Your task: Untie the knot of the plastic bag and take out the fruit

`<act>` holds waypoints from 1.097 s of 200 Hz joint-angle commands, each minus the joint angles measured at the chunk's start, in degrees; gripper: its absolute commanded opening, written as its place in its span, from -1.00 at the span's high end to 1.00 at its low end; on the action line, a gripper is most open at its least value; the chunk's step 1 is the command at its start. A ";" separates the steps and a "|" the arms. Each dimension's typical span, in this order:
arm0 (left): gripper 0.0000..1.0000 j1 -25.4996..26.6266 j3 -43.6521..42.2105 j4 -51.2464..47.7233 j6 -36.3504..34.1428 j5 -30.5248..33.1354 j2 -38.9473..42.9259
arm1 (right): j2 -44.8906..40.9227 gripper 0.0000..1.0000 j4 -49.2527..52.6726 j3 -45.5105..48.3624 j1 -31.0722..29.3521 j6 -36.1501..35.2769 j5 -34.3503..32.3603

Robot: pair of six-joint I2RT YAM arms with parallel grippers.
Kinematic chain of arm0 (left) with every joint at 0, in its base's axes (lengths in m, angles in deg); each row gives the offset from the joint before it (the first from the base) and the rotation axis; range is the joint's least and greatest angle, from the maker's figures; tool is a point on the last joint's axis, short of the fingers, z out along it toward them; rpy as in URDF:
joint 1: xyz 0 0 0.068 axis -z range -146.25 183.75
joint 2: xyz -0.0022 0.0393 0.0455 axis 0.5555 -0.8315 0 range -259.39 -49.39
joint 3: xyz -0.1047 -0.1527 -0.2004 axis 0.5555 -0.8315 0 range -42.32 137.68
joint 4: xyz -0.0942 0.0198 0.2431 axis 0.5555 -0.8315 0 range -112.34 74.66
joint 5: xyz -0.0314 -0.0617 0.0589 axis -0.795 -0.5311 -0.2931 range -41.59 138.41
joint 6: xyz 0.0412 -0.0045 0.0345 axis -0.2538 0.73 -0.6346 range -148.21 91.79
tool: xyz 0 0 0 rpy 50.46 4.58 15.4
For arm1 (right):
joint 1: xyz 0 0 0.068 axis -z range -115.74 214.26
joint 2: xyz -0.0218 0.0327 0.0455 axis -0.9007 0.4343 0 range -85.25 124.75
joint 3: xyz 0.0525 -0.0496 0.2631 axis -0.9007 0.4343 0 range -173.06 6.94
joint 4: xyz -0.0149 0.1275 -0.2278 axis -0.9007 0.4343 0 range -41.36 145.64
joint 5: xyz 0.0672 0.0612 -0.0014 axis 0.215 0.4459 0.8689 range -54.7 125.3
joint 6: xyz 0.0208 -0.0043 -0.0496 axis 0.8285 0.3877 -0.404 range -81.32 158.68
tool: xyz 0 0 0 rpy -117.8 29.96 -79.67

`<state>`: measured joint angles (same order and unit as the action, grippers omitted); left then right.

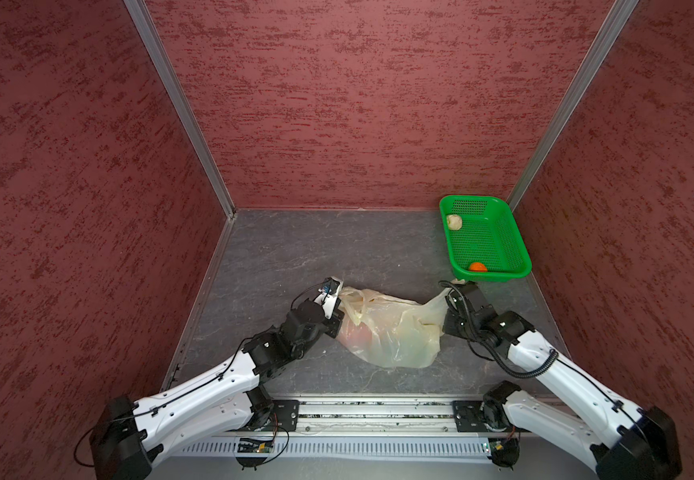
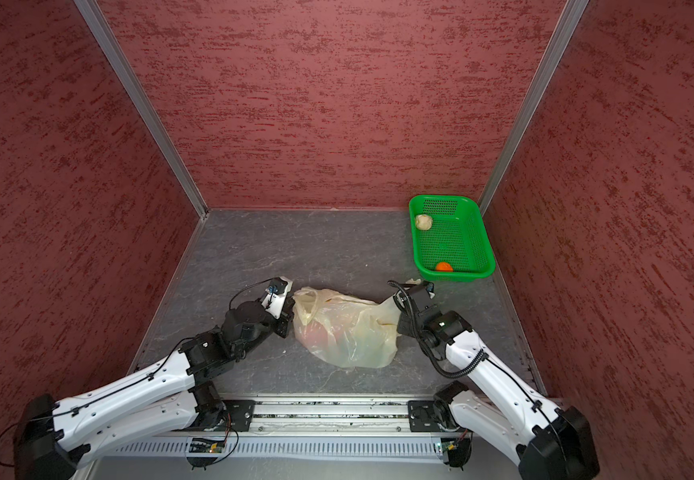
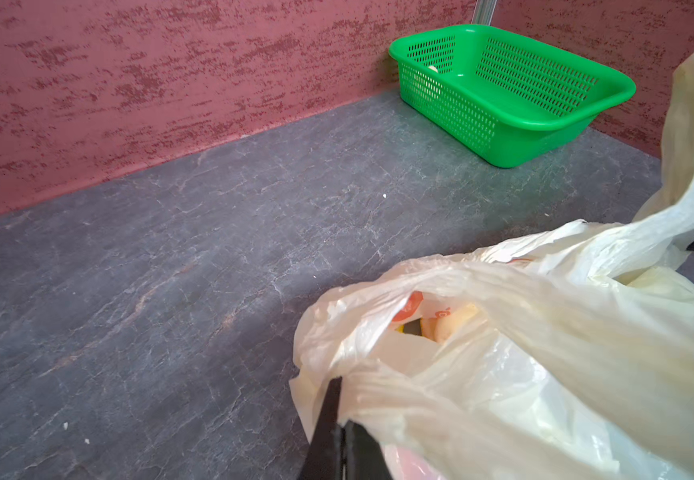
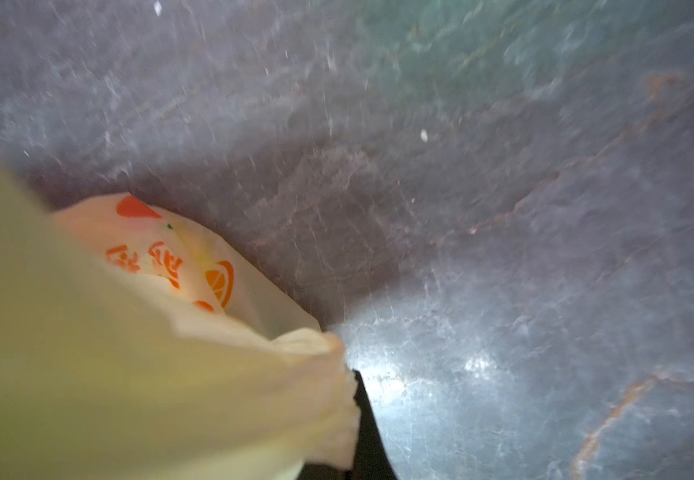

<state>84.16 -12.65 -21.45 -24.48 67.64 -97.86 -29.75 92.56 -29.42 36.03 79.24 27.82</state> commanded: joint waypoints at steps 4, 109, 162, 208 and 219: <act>1.00 -1.66 0.44 0.03 1.11 -3.57 -0.88 | 1.58 0.92 -0.88 -2.40 -0.07 1.65 5.41; 1.00 -6.78 9.74 1.44 -0.16 -8.03 -8.43 | -2.46 -0.41 23.03 -35.23 -0.31 -5.92 11.55; 1.00 -6.94 12.08 -1.60 0.68 -11.46 -7.12 | 18.97 -0.53 24.52 -64.94 -2.28 -19.89 14.33; 1.00 -7.03 11.58 -1.61 2.91 -10.57 -5.78 | 37.89 -0.64 25.55 -78.06 -5.43 -33.50 13.74; 1.00 -7.02 11.46 -1.79 3.23 -10.44 -5.68 | 40.34 -0.68 25.23 -77.72 -6.29 -36.39 13.49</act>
<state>77.65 -1.70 -22.36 -22.84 57.30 -104.70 5.42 115.35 -106.46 31.42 52.99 41.19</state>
